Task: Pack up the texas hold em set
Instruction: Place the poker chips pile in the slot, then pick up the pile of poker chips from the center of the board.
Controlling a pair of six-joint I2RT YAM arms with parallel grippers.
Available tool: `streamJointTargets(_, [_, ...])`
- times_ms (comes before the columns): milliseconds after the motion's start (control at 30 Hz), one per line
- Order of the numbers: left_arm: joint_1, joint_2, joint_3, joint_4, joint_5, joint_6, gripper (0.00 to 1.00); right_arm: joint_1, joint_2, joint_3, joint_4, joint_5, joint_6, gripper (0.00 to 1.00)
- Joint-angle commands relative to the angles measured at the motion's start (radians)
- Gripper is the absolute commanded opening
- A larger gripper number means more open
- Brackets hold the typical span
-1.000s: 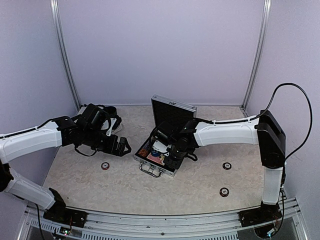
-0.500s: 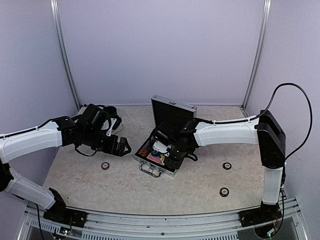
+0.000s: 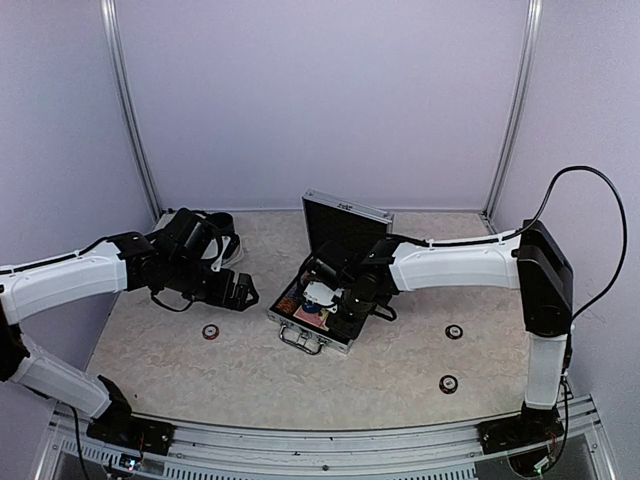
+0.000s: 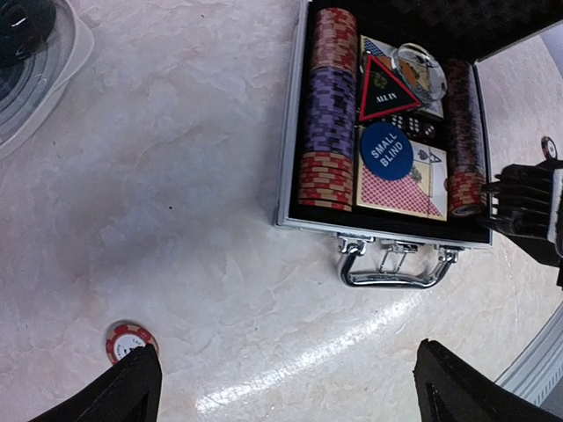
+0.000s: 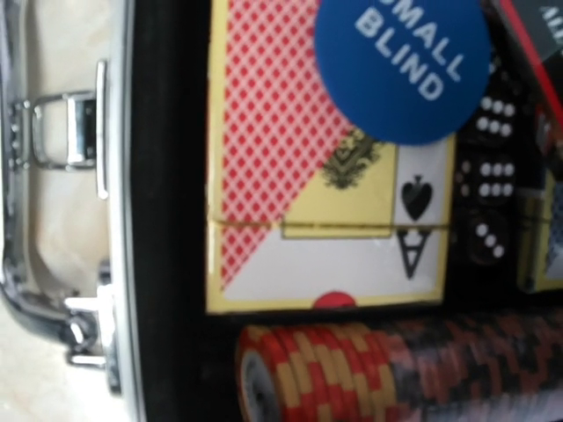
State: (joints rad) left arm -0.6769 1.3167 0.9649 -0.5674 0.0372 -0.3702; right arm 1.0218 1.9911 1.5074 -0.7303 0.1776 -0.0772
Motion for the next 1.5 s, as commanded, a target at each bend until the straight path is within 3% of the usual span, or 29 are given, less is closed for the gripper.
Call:
streamJointTargets(0, [0.039, 0.007, -0.018, 0.003, -0.063, -0.042, 0.99, 0.006, -0.067, -0.003, 0.018, 0.008, 0.008, 0.27])
streamJointTargets(400, [0.108, 0.030, -0.038, 0.001, -0.101, -0.084, 0.99, 0.005, -0.106, -0.022, 0.048, -0.001, 0.014, 0.31])
streamJointTargets(700, [0.206, 0.098, -0.166, 0.083, -0.083, -0.148, 0.94, 0.003, -0.147, -0.078, 0.106, -0.040, 0.023, 0.31])
streamJointTargets(967, [0.206, 0.165, -0.198, 0.098, -0.059, -0.122, 0.89, 0.003, -0.160, -0.125, 0.142, -0.052, 0.023, 0.31])
streamJointTargets(1467, [0.163, 0.246, -0.189, 0.050, -0.145, -0.119, 0.75, 0.003, -0.153, -0.151, 0.146, -0.062, 0.033, 0.31])
